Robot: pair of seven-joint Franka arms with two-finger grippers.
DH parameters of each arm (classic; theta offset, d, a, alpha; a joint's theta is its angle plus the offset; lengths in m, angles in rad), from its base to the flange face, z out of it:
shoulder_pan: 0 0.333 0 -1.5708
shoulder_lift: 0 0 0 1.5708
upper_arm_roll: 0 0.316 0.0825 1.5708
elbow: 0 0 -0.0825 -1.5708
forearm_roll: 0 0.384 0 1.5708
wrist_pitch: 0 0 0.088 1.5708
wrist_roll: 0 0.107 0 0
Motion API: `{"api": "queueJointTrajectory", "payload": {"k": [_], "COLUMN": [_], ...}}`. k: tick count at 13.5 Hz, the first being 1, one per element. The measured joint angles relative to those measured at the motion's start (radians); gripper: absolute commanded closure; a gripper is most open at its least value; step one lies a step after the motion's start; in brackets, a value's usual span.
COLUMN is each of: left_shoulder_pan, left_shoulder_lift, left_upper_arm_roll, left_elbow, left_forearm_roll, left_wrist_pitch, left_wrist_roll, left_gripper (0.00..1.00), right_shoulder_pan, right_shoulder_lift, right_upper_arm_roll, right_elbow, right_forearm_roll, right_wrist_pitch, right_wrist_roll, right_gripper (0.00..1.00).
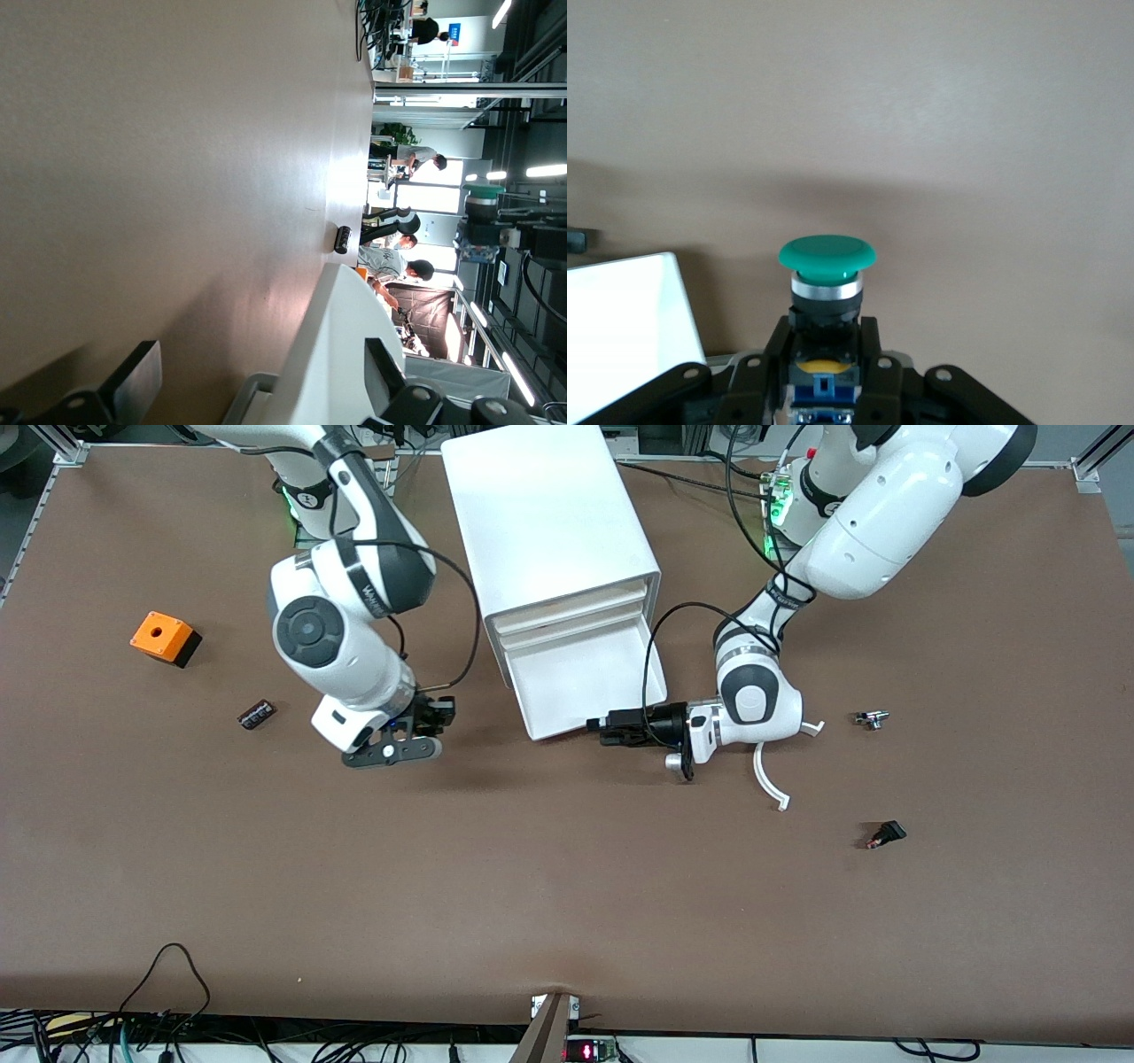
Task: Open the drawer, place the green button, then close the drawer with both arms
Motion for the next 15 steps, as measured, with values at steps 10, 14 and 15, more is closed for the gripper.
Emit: {"api": "queueJointTrajectory", "payload": {"k": [10, 14, 15], "left_shoulder_pan": [0.034, 0.034, 0.034], "left_shoulder_lift": [-0.256, -0.281, -0.282], "left_upper_arm_roll": [0.083, 0.098, 0.105], "left_elbow": [-0.042, -0.035, -0.023], "left_forearm_roll": [0.823, 1.087, 1.182], "left_wrist_pitch": [0.011, 0.003, -0.005], "left_wrist_roll": [-0.753, -0.844, -0.850], "left_gripper": [0.00, 0.00, 0.00], "right_shoulder_pan": [0.194, 0.251, 0.264], "right_shoulder_lift": [0.063, 0.118, 0.133], "right_upper_arm_roll": [0.001, 0.000, 0.000], "right_elbow": [0.033, 0.119, 0.137], "right_forearm_roll": [0.000, 0.000, 0.000], "right_wrist_pitch": [0.000, 0.000, 0.000], "right_wrist_roll": [0.297, 0.398, 0.420], "right_gripper": [0.85, 0.85, 0.85]}}
